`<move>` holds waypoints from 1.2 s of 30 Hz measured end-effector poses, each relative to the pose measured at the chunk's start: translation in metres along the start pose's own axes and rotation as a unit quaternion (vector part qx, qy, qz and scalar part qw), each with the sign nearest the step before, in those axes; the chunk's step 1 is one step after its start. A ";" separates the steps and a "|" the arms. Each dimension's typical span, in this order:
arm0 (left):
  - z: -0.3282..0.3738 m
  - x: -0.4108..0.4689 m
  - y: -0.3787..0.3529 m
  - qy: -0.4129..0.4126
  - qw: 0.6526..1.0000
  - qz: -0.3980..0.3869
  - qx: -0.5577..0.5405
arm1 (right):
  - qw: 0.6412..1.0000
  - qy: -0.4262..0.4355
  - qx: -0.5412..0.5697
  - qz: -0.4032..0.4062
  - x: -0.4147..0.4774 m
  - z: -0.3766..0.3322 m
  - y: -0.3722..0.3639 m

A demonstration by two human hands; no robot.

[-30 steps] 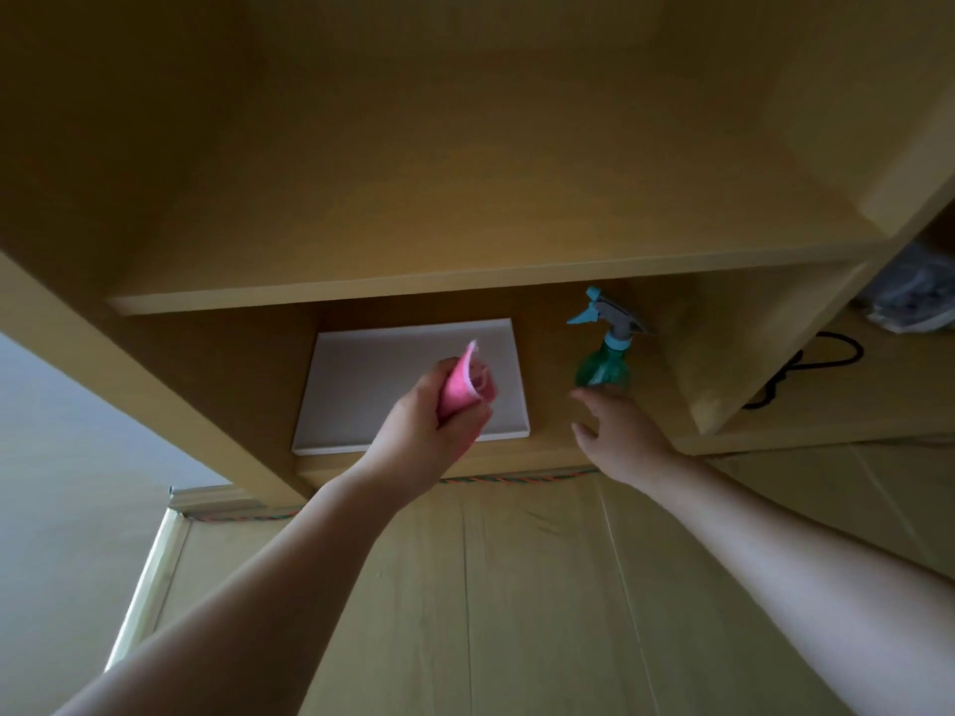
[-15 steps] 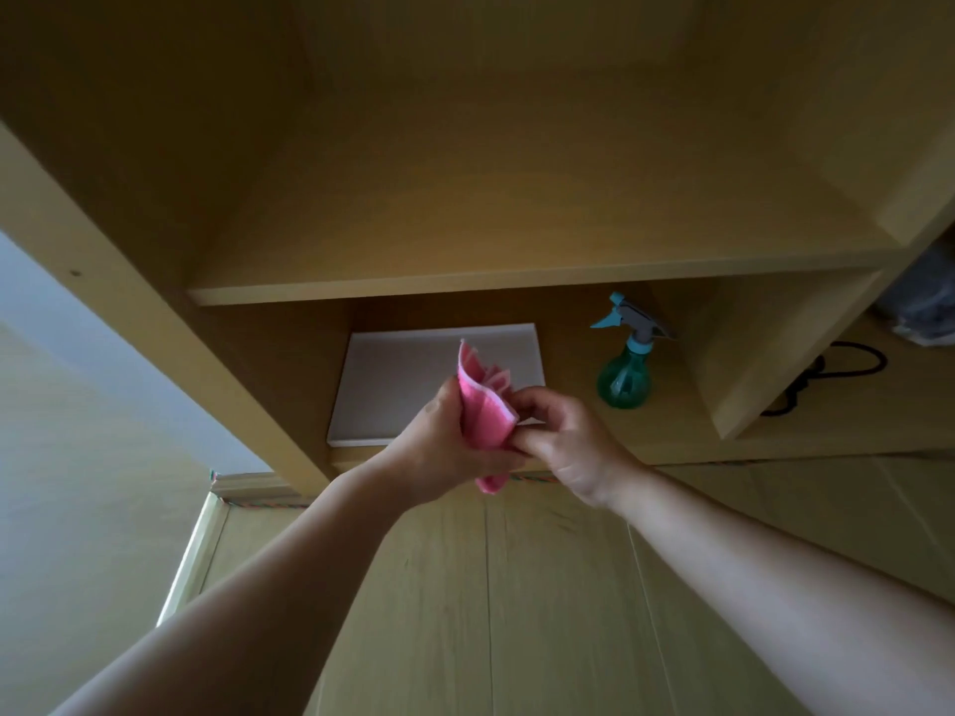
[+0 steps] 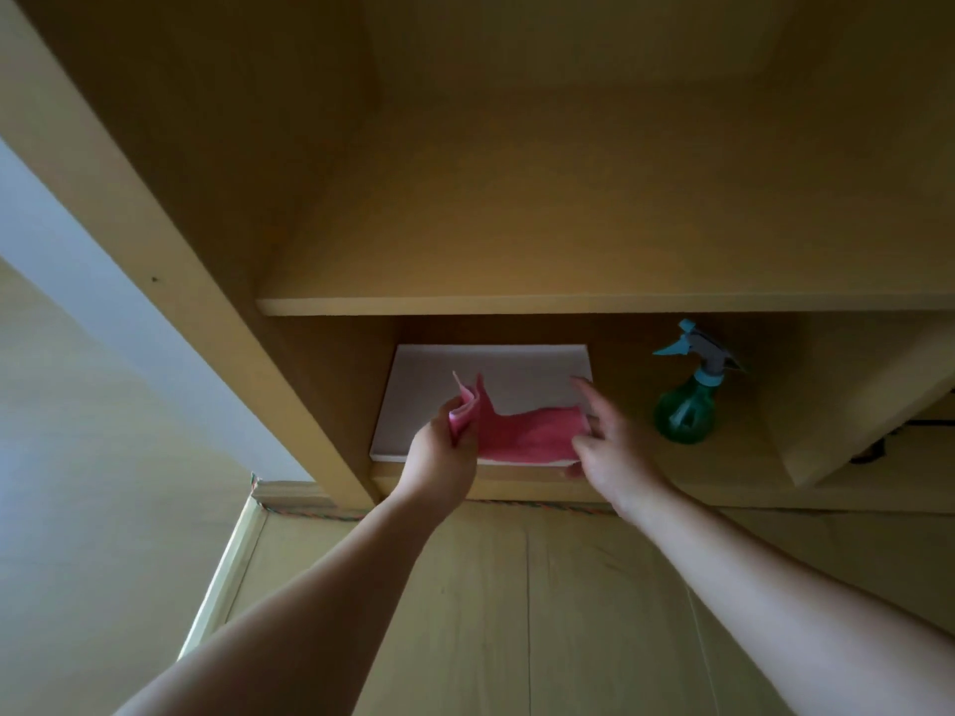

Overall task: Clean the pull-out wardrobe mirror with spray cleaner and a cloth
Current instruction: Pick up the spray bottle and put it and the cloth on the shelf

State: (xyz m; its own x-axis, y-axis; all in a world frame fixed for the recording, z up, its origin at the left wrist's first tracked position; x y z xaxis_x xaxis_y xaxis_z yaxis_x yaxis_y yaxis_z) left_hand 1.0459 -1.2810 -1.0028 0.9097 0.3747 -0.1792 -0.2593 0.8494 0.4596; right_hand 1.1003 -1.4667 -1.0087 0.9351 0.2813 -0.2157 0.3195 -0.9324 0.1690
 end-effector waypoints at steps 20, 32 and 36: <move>-0.073 0.089 -0.010 0.028 0.995 0.040 0.082 | 0.899 -0.018 -0.437 -0.027 0.099 0.068 -0.046; -0.085 0.070 -0.018 -0.015 0.885 -0.121 0.449 | 0.793 -0.010 -0.590 -0.151 0.079 0.061 -0.048; -0.073 0.046 -0.014 -0.044 0.901 -0.085 0.422 | 0.815 -0.017 -0.562 -0.138 0.061 0.050 -0.039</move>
State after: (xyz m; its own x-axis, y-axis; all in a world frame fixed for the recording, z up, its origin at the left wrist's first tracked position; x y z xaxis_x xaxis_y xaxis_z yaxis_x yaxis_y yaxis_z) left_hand 1.0678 -1.2480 -1.0811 0.9447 0.2034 -0.2571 0.1921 0.2921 0.9369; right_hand 1.1368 -1.4244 -1.0765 0.8050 0.4209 -0.4182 0.4741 -0.0324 0.8799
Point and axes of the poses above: each hand's wrist, its own x-axis towards the middle knuckle, its own y-axis out of the back of the hand, z = x × y, the point moved 4 cm from there along x, towards the middle knuckle
